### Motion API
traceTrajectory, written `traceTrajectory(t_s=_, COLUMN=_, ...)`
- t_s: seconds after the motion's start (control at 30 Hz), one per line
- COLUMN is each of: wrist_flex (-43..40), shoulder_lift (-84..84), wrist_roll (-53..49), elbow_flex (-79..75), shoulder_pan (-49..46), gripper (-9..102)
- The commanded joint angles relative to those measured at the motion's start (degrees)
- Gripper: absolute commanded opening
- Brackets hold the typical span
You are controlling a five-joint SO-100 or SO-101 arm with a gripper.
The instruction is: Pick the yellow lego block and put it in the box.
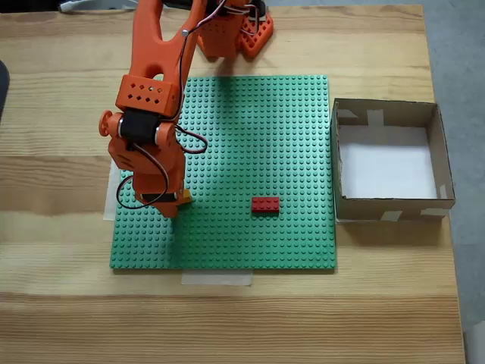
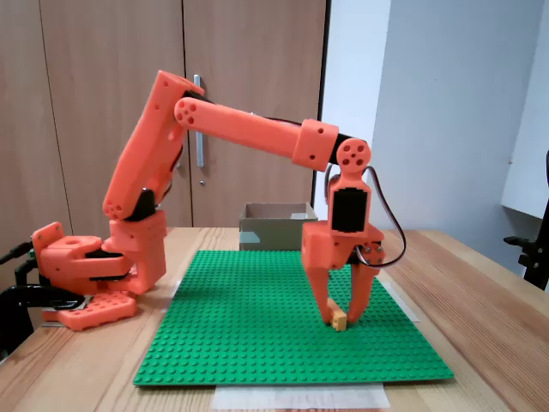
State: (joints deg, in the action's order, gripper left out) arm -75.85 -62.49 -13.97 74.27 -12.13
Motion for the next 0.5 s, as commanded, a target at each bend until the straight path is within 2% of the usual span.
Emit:
traceTrajectory(t_s=0.0, wrist_flex=-0.09, shoulder_lift=-0.97, wrist_roll=-0.35, elbow_flex=-0.26, shoulder_pan=0.0, gripper=10)
traceTrajectory(t_s=0.27, wrist_flex=-0.26, shoulder_lift=-0.97, wrist_roll=-0.53, elbow_flex=-0.62, shoulder_pan=-0.18, gripper=-1)
traceTrajectory(t_s=0.47, wrist_flex=-0.97, shoulder_lift=-0.97, wrist_roll=-0.44, elbow_flex=-1.14, shoulder_pan=-0.26, gripper=-1)
